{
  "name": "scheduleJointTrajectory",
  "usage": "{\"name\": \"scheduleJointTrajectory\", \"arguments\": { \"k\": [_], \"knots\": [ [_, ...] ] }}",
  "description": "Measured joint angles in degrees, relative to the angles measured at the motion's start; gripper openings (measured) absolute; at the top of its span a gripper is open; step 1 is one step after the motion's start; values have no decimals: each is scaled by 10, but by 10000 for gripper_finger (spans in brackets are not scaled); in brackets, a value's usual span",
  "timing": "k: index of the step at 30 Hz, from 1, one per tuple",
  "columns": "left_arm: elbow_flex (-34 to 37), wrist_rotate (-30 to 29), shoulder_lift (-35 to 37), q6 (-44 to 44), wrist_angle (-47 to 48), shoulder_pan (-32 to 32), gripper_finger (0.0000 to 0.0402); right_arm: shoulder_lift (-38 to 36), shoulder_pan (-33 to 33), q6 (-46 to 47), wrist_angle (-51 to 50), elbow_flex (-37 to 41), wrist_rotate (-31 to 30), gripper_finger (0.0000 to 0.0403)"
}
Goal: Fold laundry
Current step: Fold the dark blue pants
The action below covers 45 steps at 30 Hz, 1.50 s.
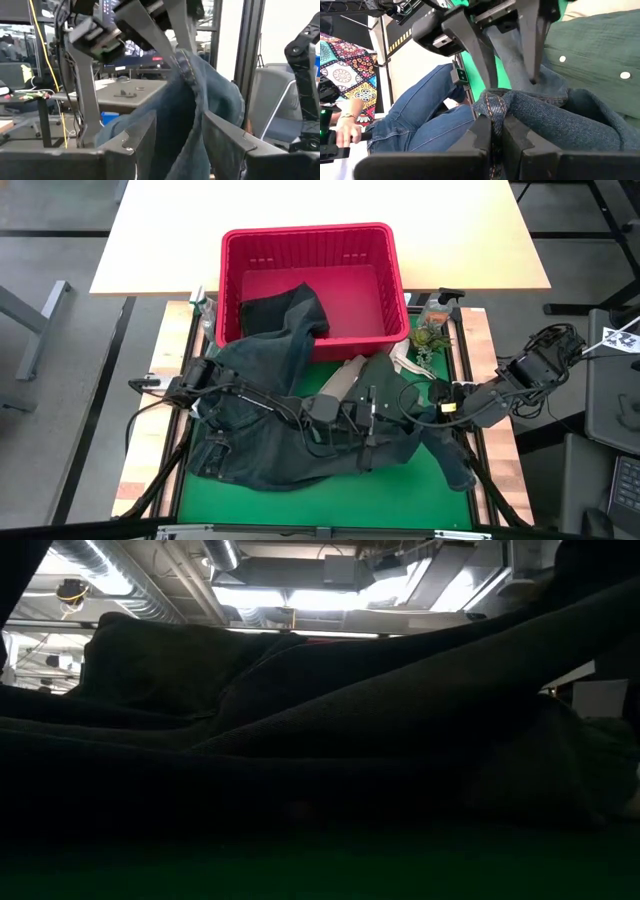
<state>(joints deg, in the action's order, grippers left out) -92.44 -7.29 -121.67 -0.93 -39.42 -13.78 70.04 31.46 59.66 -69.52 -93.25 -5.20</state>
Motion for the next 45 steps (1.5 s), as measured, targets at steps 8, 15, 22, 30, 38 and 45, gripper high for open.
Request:
{"name": "scheduleJointTrajectory", "arguments": {
  "k": [8,15,22,30,38,45],
  "knots": [
    [0,9,0,0,6,-2,146,0,0,0,0,0,-31,21],
    [0,11,0,0,7,1,54,0,0,0,0,0,-60,21],
    [0,-9,0,-3,16,3,10,0,0,-32,-25,0,-92,21],
    [-1,-69,1,-4,70,4,5,1,0,-92,-118,0,-120,21],
    [-1,-89,2,-13,119,19,2,19,0,-92,-188,0,-98,40],
    [1,-87,1,-102,210,41,2,41,-2,-92,-207,30,-107,132]
  ]
}}
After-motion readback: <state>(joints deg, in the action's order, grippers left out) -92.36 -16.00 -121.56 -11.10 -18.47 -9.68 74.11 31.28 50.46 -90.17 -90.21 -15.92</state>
